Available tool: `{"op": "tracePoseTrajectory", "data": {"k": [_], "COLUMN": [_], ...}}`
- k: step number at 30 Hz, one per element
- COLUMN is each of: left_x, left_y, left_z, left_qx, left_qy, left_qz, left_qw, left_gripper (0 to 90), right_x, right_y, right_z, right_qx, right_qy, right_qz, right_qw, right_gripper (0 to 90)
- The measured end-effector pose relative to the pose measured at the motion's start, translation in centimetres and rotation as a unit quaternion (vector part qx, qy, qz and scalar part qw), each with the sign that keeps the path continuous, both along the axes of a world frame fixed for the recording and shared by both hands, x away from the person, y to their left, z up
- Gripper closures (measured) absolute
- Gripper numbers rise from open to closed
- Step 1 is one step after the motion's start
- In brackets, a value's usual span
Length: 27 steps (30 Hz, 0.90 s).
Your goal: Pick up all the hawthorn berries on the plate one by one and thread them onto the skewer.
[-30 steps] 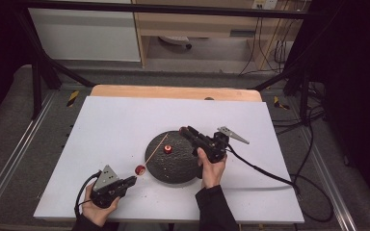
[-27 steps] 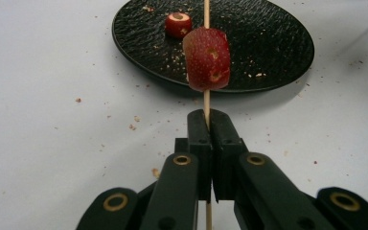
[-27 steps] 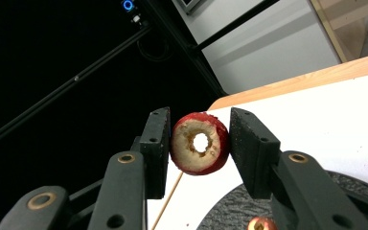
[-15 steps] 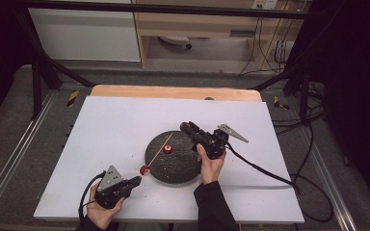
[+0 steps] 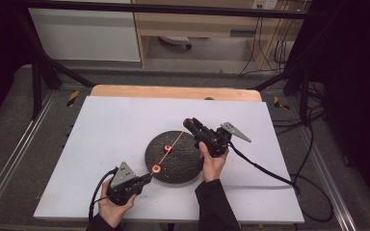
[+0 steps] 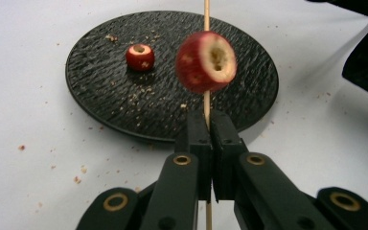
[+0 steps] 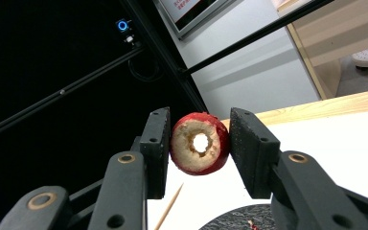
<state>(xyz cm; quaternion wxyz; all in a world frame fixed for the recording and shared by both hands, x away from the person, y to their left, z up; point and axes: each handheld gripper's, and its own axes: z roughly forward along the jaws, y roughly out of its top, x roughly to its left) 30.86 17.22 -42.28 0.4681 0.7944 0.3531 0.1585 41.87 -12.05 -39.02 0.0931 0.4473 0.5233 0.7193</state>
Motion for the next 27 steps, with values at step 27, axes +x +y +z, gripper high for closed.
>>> {"op": "tracePoseTrajectory", "data": {"k": [27], "left_x": [0.2], "left_y": [-0.97], "left_z": [0.05], "left_qx": [-0.009], "left_qy": [0.004], "left_qz": [0.002], "left_qw": [1.0], "left_gripper": [88.0], "right_x": [-0.29], "right_y": [-0.09], "right_z": [-0.44], "right_qx": [-0.005], "right_qy": [-0.004], "right_qz": [0.0], "right_qw": [1.0], "right_gripper": [60.6]}}
